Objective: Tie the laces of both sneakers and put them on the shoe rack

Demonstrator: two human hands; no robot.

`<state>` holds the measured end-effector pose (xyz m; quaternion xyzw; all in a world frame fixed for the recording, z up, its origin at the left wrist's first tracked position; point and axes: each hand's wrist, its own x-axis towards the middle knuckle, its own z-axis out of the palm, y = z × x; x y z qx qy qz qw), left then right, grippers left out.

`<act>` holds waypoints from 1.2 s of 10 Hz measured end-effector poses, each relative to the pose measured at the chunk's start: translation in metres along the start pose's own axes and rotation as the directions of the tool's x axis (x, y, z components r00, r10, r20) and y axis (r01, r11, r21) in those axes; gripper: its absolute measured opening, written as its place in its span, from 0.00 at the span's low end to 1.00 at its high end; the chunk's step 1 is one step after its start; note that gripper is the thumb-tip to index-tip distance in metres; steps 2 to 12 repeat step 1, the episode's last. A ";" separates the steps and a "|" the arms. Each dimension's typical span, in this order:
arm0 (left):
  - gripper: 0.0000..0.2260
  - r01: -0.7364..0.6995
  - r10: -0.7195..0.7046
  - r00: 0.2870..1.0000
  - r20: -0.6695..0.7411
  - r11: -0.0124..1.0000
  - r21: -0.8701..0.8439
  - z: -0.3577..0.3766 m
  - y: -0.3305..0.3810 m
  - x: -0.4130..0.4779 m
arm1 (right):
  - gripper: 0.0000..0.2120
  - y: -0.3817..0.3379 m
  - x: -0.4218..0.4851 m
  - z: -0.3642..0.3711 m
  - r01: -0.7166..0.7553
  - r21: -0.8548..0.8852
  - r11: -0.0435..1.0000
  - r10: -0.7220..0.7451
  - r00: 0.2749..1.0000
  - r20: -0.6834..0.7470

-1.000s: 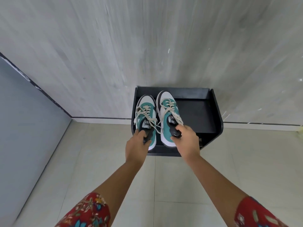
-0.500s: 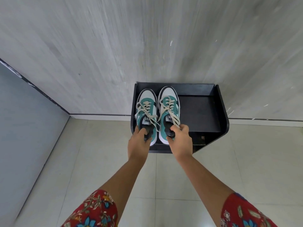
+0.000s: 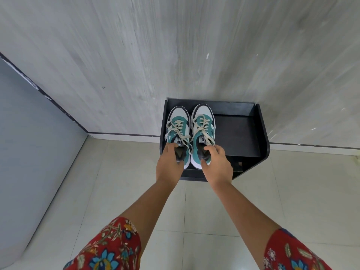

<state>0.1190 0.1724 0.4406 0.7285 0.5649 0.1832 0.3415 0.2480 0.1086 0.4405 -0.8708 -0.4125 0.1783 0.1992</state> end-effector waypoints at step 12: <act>0.15 -0.017 0.020 0.997 -0.077 0.999 0.032 -0.023 0.017 -0.009 | 0.11 -0.010 -0.012 -0.029 0.043 0.074 0.996 -0.040 0.998 -0.047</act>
